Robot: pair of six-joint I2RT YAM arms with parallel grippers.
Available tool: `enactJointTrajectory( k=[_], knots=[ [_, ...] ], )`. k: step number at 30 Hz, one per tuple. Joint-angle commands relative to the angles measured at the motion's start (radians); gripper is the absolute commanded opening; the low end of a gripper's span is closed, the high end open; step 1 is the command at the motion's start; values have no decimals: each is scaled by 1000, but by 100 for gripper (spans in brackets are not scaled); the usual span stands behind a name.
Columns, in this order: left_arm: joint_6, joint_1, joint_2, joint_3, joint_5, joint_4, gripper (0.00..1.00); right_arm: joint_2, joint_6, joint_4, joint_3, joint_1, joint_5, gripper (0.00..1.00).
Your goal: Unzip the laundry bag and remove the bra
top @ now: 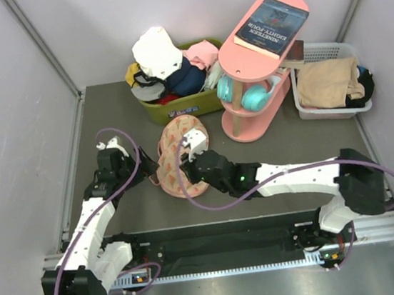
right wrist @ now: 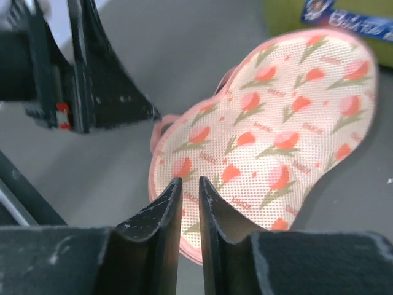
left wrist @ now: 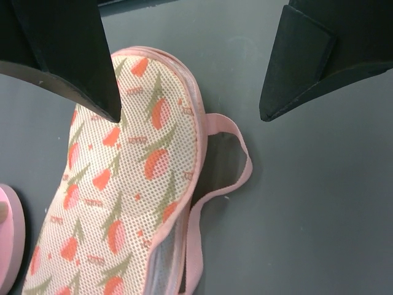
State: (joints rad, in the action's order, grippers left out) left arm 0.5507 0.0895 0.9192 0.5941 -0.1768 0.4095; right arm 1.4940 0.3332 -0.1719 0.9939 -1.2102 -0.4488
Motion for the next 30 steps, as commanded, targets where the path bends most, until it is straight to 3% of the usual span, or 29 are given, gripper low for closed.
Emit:
enactJointTrajectory(
  k=[1,5,13,18,24,27,30],
  knots=[
    [35,-8,-13,-5,60,-57,99,150,-40,-1,87,-34,101,28],
    [63,-30,-3,-19,48,-74,99,254,-71,-5,156,-61,128,49],
    [63,-56,-11,-31,22,-78,99,411,-94,55,259,-71,101,64],
    [57,-60,-20,-31,17,-72,99,449,-89,66,276,-69,33,65],
    [48,-65,-29,-20,17,-61,99,482,-85,98,296,-69,-16,58],
    [45,-66,-33,-16,16,-57,99,492,-85,101,296,-71,-21,53],
    [43,-66,-36,-13,17,-52,99,488,-82,94,290,-69,-21,41]
  ],
)
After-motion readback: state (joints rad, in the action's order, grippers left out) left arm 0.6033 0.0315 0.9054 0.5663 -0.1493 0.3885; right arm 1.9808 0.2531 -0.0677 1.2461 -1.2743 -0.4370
